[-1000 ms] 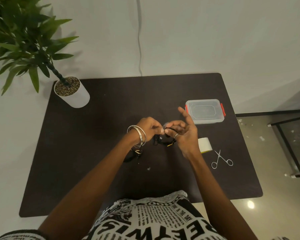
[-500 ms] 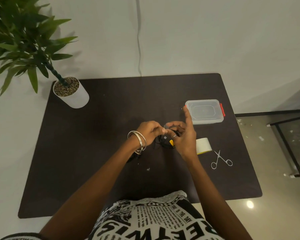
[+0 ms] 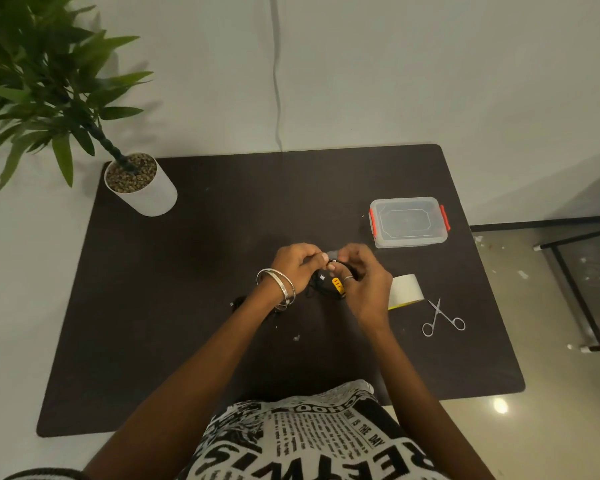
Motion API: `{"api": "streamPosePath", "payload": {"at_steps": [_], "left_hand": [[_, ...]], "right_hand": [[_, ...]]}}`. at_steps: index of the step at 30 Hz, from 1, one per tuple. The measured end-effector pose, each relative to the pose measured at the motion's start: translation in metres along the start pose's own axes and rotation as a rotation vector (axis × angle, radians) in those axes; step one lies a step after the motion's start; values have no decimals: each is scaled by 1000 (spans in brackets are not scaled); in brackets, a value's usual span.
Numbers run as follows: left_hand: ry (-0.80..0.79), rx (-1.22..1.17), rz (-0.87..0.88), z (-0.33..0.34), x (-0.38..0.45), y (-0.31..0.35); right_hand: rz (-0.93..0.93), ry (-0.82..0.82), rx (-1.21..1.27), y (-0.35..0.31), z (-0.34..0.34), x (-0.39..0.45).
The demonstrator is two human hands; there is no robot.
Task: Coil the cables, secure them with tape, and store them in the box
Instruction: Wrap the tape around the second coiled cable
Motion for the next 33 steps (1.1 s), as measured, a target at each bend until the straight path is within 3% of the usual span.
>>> {"api": "streamPosePath", "payload": {"at_steps": [3, 7, 10, 12, 14, 17, 20, 24, 29, 33], "left_hand": [[-15, 62, 33, 1, 1, 4], [-17, 244, 17, 2, 3, 6], [-27, 550, -19, 7, 6, 10], [-53, 722, 58, 9, 2, 19], [0, 865, 180, 7, -3, 25], [76, 1025, 209, 7, -7, 22], [99, 1026, 234, 7, -11, 23], [107, 851, 191, 8, -4, 11], [0, 539, 5, 5, 4, 6], [-65, 480, -49, 4, 3, 8]], "right_hand": [[-150, -6, -145, -6, 2, -2], [-213, 24, -307, -7, 3, -3], [-233, 36, -407, -8, 6, -5], [-245, 21, -475, -11, 8, -4], [-201, -48, -529, -10, 12, 0], [-77, -188, -524, -2, 17, 10], [11, -327, -499, 3, 19, 16], [153, -486, -331, 9, 18, 19], [261, -473, -195, 17, 15, 23], [290, -487, -159, 16, 15, 22]]}}
Point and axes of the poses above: each hand's wrist, its own x-axis towards the middle knuckle, its own z-axis out of the palm, y = z × x, the point moved 8 cm from there along x, towards the middle knuckle, and after that the axes turned 1 degree about x, right-handed, at the moved point
